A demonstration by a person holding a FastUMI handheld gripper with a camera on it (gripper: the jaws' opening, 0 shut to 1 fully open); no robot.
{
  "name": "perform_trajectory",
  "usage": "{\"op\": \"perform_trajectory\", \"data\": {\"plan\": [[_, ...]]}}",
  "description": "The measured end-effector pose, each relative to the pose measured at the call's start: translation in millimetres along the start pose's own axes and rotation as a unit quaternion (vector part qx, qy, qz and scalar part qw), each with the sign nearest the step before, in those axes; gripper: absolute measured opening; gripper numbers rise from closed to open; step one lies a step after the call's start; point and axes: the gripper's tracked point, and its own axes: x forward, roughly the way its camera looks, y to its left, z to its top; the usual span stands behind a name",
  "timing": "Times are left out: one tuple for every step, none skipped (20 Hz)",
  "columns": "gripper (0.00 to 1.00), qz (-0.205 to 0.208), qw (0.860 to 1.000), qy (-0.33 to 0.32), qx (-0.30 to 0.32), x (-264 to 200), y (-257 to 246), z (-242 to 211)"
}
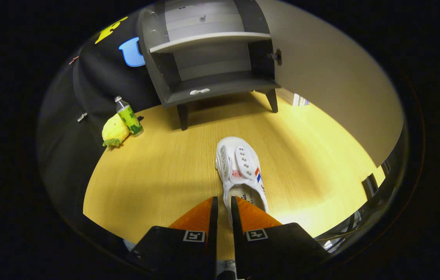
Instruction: Open the shoe cabinet door, grab the shoes and put them into the shoe cabinet, then close the shoe cabinet door.
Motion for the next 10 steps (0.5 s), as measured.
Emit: {"op": "perform_trajectory", "data": {"plan": [[0.24,-0.002,1.000,0.005,0.000,8.9,-1.5,-4.2],[0.23,-0.004,1.000,0.007,-0.002,16.6,-2.3,-6.0],[0.23,-0.004,1.000,0.006,-0.003,24.0,-2.6,-6.3],[0.23,-0.003,1.000,0.005,-0.004,30.3,-2.9,-6.9],[0.23,-0.003,1.000,0.004,-0.004,36.1,-2.9,-6.5],[0.23,-0.001,1.000,0.000,-0.004,42.2,-1.7,-5.9],[0.23,-0.001,1.000,-0.007,-0.004,47.9,-1.4,-3.5],[0.23,0.002,1.000,-0.019,-0.006,52.9,0.3,0.2],[0.24,0.004,0.999,-0.032,-0.007,57.3,1.2,4.3],[0.24,0.007,0.999,-0.045,-0.006,60.6,4.1,8.8]]}}
